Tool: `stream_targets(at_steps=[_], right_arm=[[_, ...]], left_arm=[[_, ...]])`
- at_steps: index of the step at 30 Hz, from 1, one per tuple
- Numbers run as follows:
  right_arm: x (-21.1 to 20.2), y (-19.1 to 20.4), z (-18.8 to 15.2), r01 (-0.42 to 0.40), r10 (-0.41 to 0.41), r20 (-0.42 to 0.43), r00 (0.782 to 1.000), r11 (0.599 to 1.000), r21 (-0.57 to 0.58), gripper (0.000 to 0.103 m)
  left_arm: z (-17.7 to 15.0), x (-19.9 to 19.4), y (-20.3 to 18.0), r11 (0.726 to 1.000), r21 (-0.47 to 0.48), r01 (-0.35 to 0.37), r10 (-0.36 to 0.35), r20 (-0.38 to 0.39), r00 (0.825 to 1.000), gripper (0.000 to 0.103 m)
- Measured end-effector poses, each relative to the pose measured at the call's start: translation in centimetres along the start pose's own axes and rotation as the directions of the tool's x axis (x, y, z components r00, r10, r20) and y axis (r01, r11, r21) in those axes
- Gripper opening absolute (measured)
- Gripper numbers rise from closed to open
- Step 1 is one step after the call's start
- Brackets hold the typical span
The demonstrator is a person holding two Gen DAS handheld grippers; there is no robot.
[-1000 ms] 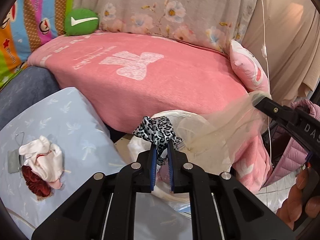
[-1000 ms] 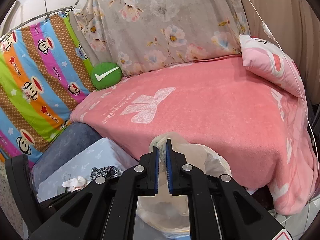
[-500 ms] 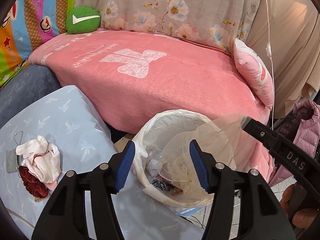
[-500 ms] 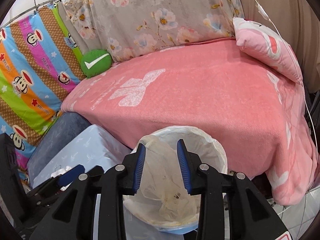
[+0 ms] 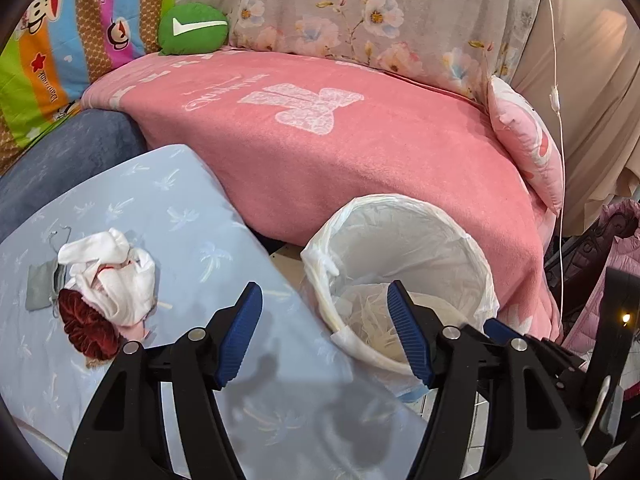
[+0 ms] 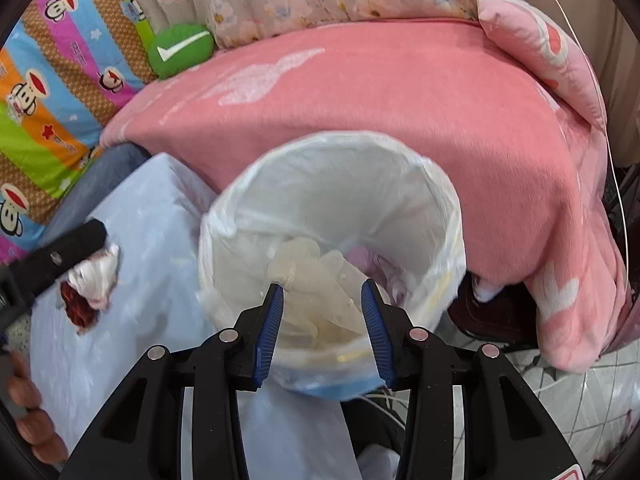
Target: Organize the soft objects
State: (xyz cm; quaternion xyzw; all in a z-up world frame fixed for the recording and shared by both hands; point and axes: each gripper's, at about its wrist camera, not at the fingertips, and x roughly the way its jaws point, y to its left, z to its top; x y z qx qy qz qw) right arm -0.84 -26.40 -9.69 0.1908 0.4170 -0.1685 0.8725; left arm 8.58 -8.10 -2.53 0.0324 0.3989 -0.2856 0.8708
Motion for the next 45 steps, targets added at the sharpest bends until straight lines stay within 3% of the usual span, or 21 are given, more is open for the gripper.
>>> stream_targets(at_steps=[11,19,26,30,35,38,40,42,45], right_arm=[[-2.8,2.2,-2.8,-0.02,0.02,-0.005,1.0,0.997,-0.07,0.041],[-6.0,3.0,2.0,-0.057,0.065,0.112,0.992,0.996,-0.072,0.045],[-6.2,3.3,6.4,-0.125,0.132,0.129,0.983,0.99,-0.061,0.045],[-5.8,2.6,8.0,-0.178,0.18,0.118,0.977,0.984,-0.028,0.045],[-5.2,1.6,9.3,-0.189,0.189,0.115,0.975,0.982,-0.01,0.045],[-5.0,0.9,9.6,-0.191,0.189,0.111,0.976,0.982,0.009,0.046],[-5.0,0.2,9.6,-0.197,0.193,0.111,0.975,0.98,0.022,0.046],[-5.0,-0.5,9.5,-0.189,0.184,0.111,0.977,0.982,0.032,0.046],[-5.2,-1.3,9.2,-0.169,0.163,0.112,0.98,0.985,0.046,0.046]], left_arm=[[-1.5,-1.2,1.8,0.999,-0.038,-0.026,0.027,0.006,1.0,0.069],[-2.5,-1.5,1.3,1.0,0.02,-0.002,0.002,0.012,1.0,0.069],[-2.3,-0.7,-2.6,0.984,0.156,0.089,-0.096,0.036,0.995,0.069],[-1.3,0.7,-4.4,0.973,0.18,0.142,-0.152,0.044,0.987,0.068],[0.2,2.8,-6.7,0.959,0.2,0.201,-0.214,0.041,0.976,0.054],[0.8,4.2,-7.2,0.953,0.185,0.24,-0.249,0.028,0.968,0.035],[1.1,5.1,-7.2,0.952,0.164,0.258,-0.263,0.008,0.965,0.011],[1.2,5.5,-6.9,0.951,0.144,0.275,-0.279,0.006,0.96,0.005],[1.4,5.6,-6.6,0.96,0.132,0.247,-0.25,0.009,0.968,0.002]])
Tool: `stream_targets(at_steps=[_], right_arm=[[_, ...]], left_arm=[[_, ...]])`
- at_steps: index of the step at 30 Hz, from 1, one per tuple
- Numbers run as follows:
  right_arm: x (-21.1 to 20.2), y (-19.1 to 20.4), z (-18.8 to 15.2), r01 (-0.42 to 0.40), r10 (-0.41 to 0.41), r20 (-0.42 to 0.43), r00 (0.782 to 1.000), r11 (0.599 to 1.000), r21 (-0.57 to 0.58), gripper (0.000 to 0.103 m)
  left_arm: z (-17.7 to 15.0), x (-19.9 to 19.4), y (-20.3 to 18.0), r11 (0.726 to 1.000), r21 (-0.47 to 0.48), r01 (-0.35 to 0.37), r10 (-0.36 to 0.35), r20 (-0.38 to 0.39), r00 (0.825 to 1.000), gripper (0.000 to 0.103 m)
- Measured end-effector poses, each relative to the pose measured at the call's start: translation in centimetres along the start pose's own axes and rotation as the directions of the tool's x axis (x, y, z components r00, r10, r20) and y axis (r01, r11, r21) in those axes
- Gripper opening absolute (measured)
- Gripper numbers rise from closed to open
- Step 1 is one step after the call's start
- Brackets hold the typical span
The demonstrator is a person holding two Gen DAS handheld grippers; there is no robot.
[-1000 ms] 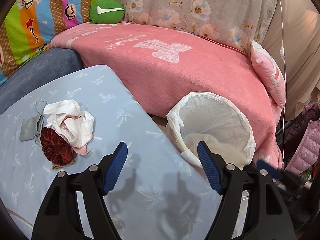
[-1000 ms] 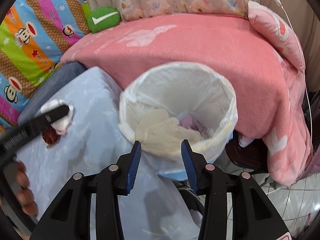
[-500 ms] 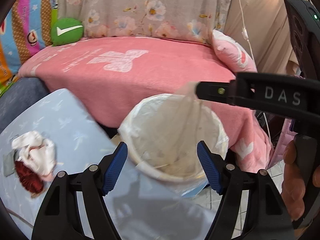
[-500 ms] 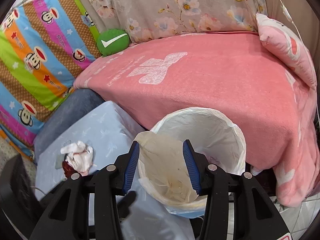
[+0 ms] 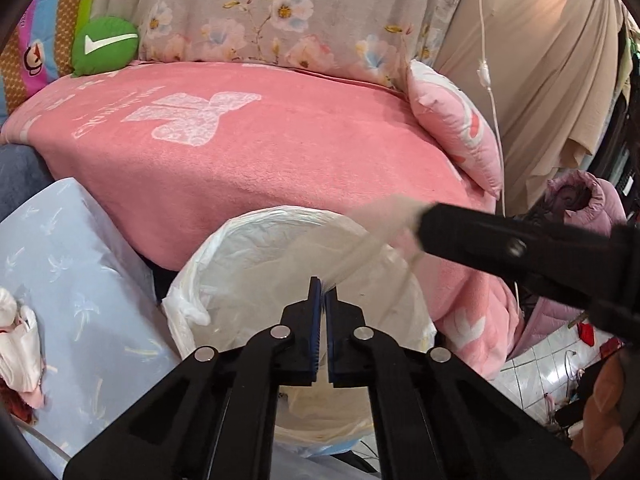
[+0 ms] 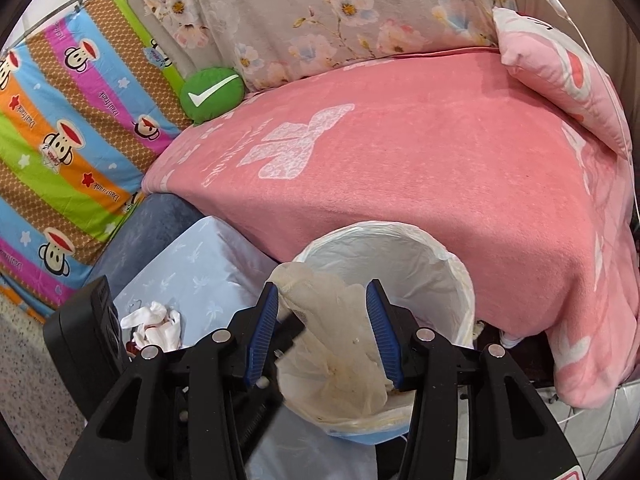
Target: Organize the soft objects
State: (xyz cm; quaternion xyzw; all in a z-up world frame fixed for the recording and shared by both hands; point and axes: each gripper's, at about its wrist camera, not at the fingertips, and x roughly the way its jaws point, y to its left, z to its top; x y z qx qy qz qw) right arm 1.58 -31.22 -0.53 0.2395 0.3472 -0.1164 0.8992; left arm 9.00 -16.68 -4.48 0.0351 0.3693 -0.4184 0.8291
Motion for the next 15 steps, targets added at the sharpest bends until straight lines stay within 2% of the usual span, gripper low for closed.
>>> stream_targets(at_steps=[4,6,8,10,11,14,15], right_arm=[[-0.7,-1.0,-0.5,0.023,-0.023,-0.001,1.0,1.0,0.018,0.048],[-1.0,-1.1,-0.8,0.027,-0.027,0.002,1.0,0.999,0.017,0.054],[-1.5,-0.9,-1.0,0.048,-0.048,0.014,0.999,0.999,-0.003,0.055],[-2.1,-0.8,-1.1,0.074,-0.073,0.028,0.997,0.997,-0.022,0.056],[-2.3,-0.6,-1.1,0.089,-0.087,0.038,0.995,0.995,-0.037,0.057],[-2.5,0.1,-1.1,0.113,-0.109,0.053,0.993,0.991,-0.071,0.059],[-2.5,0.1,-1.1,0.107,-0.103,0.053,0.993,0.992,-0.068,0.059]], left_arm=[[0.2,-0.3,0.6,0.999,-0.013,-0.036,0.036,-0.005,0.999,0.001],[0.2,-0.1,0.7,0.998,-0.012,-0.066,0.066,-0.022,0.998,0.001],[0.2,0.3,1.2,0.996,-0.021,-0.092,0.091,-0.046,0.995,0.001],[0.1,0.4,1.8,0.996,-0.042,-0.08,0.077,-0.061,0.995,0.002],[0.0,0.3,1.9,0.997,-0.053,-0.046,0.042,-0.075,0.996,0.003],[-0.3,-0.4,1.8,0.997,-0.062,-0.041,0.035,-0.098,0.995,0.005],[-0.5,-0.7,1.7,0.998,-0.051,-0.039,0.034,-0.099,0.994,0.011]])
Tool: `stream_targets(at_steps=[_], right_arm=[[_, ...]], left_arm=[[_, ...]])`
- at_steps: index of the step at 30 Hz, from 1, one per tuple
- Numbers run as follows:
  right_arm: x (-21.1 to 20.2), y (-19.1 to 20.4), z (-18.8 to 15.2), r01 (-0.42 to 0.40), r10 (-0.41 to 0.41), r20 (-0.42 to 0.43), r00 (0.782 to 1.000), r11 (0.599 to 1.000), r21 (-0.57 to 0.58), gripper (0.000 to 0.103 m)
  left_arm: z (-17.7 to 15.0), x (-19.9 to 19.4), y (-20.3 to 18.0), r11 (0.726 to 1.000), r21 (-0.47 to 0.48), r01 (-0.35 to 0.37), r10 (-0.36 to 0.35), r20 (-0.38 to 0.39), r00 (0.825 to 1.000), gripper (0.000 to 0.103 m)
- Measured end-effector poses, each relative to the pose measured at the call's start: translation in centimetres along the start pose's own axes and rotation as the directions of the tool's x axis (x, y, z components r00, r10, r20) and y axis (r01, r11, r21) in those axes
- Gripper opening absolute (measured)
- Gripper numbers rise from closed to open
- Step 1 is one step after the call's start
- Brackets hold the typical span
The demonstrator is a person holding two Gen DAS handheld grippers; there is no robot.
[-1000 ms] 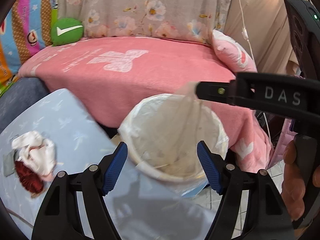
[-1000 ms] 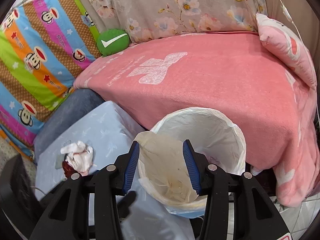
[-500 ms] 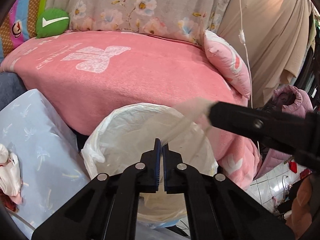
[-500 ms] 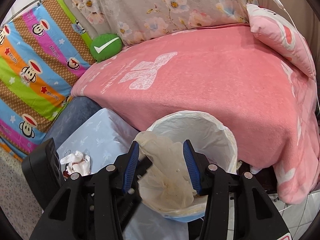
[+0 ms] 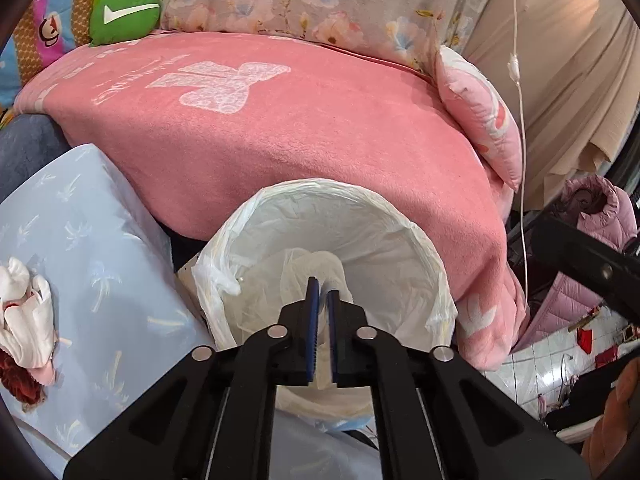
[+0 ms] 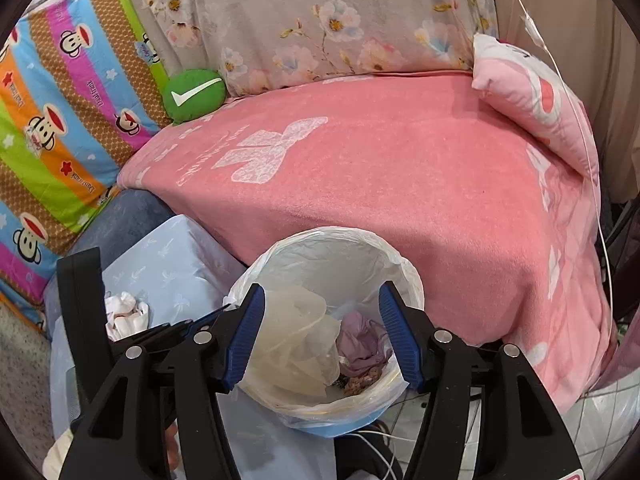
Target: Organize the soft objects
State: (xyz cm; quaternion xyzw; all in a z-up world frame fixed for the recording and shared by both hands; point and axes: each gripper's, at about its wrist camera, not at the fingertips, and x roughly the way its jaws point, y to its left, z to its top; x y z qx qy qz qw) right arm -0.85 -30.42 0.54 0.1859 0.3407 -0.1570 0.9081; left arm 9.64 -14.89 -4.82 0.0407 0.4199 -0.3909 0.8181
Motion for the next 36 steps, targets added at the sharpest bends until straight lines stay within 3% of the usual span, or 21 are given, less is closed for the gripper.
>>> stream_targets(at_steps=[2,3,4,5,10,15,21,27,36], right_arm=[[0.1,0.2,0.0,-0.011,0.011,-0.003,1.0,1.0,0.004,0.059],[0.1,0.3,-0.1,-0.011,0.011,-0.004,1.0,1.0,0.002,0.059],[0.2,0.4,-0.2,-0.012,0.012,-0.006,1.0,1.0,0.0,0.059],[0.2,0.5,-0.4,-0.015,0.015,-0.008,1.0,1.0,-0.003,0.059],[0.4,1.7,-1.0,-0.023,0.023,-0.017,1.0,1.0,-0.016,0.059],[0.8,3.9,-1.4,-0.051,0.05,-0.026,0.998,0.998,-0.042,0.059],[2.0,9.1,-2.4,-0.106,0.1,-0.049,0.994,0.986,-0.129,0.059],[3.2,14.5,-3.3,-0.165,0.154,-0.071,0.986,0.965,-0.202,0.059],[6.0,21.3,-5.2,-0.233,0.207,-0.121,0.971,0.935,-0.268,0.059]], left_arm=[[-0.4,-0.6,0.0,0.999,0.022,-0.023,0.023,0.006,1.0,0.034],[-0.8,-1.1,0.1,0.999,0.032,-0.04,0.039,0.012,0.999,0.062],[-1.0,-1.6,0.3,0.998,0.035,-0.055,0.054,0.019,0.998,0.081],[-1.4,-2.3,0.5,0.997,0.037,-0.068,0.067,0.033,0.997,0.084],[-3.2,-4.1,2.4,0.992,0.058,-0.116,0.115,0.031,0.993,0.085],[-4.4,-6.0,5.3,0.981,-0.032,-0.192,0.193,0.055,0.98,0.085],[-4.8,-8.1,8.7,0.948,-0.137,-0.288,0.301,0.086,0.95,0.085],[-5.8,-10.4,12.8,0.899,-0.243,-0.365,0.396,0.092,0.914,0.085],[-8.2,-13.1,19.7,0.797,-0.409,-0.445,0.502,0.038,0.864,0.085]])
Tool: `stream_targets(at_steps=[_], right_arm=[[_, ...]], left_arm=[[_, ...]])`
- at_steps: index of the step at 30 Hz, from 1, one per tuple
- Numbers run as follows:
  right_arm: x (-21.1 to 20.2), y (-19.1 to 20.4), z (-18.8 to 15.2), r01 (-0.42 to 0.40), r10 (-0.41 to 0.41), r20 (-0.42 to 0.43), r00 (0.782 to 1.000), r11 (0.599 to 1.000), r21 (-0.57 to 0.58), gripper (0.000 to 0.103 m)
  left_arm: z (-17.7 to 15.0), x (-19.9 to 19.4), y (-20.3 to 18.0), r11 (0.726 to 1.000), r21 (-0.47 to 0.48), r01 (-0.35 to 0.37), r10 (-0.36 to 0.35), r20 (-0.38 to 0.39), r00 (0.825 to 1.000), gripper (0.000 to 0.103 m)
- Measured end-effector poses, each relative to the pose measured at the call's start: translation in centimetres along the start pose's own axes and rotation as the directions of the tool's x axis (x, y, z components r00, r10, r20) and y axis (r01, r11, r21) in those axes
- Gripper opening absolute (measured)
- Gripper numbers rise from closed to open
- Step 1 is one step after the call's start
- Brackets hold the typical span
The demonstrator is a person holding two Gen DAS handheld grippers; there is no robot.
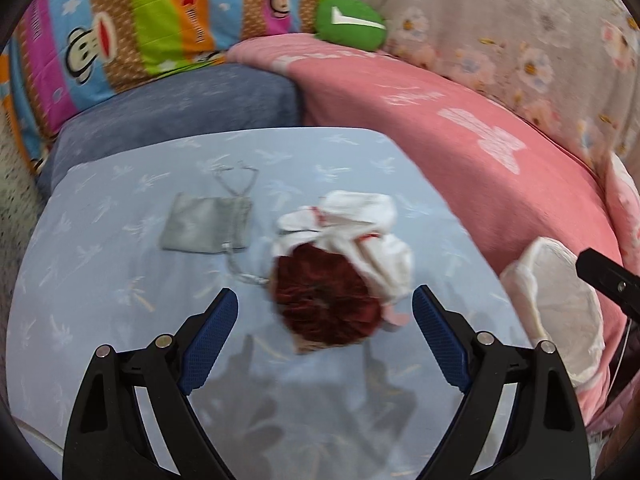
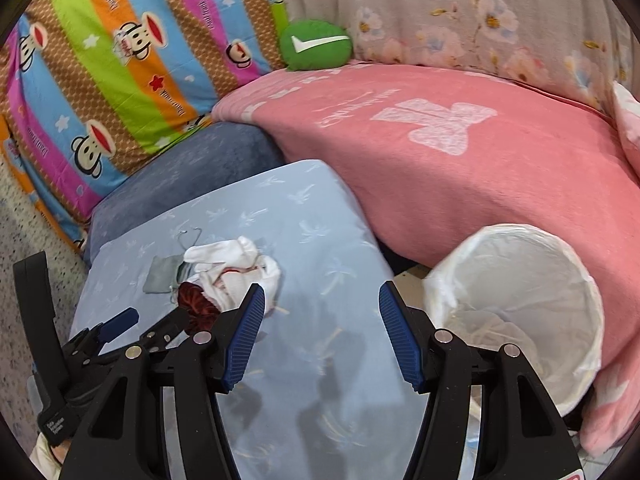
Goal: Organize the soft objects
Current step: 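Move both tools back over the red scrunchie and white sock, then grasp the red velvet scrunchie with the left tool while the right tool grasps the white sock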
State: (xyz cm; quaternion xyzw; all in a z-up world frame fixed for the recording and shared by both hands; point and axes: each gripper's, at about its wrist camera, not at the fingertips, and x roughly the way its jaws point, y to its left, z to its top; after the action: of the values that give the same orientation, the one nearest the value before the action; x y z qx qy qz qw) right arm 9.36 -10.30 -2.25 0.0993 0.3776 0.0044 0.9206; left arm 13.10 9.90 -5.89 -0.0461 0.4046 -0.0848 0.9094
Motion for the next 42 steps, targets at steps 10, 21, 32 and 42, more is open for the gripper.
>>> stream_targets(at_steps=[10,21,32,42], right_arm=[[5.3,3.2,-0.2,-0.035,0.034,-0.063,0.997,0.999,-0.016,0.059],[8.6,3.6,-0.6,-0.032,0.031,-0.1,0.995,0.999,-0.003,0.056],[10.3,3.3,-0.7,-0.044,0.043,-0.125,0.991,0.999,-0.004,0.051],[14.6,3.9,-1.5,-0.077,0.08,-0.204,0.976,0.997,0.022,0.031]], left_arm=[[0.7,1.7,4.3,0.994,-0.1,-0.049,0.046,-0.034,0.998,0.085],[1.4,4.0,3.4,0.98,-0.187,0.063,-0.082,-0.091,0.992,0.085],[1.6,6.3,2.9,0.965,-0.225,0.138,-0.174,-0.15,0.973,0.036],[1.7,4.7,3.7,0.962,-0.225,0.156,-0.184,-0.112,0.977,0.025]])
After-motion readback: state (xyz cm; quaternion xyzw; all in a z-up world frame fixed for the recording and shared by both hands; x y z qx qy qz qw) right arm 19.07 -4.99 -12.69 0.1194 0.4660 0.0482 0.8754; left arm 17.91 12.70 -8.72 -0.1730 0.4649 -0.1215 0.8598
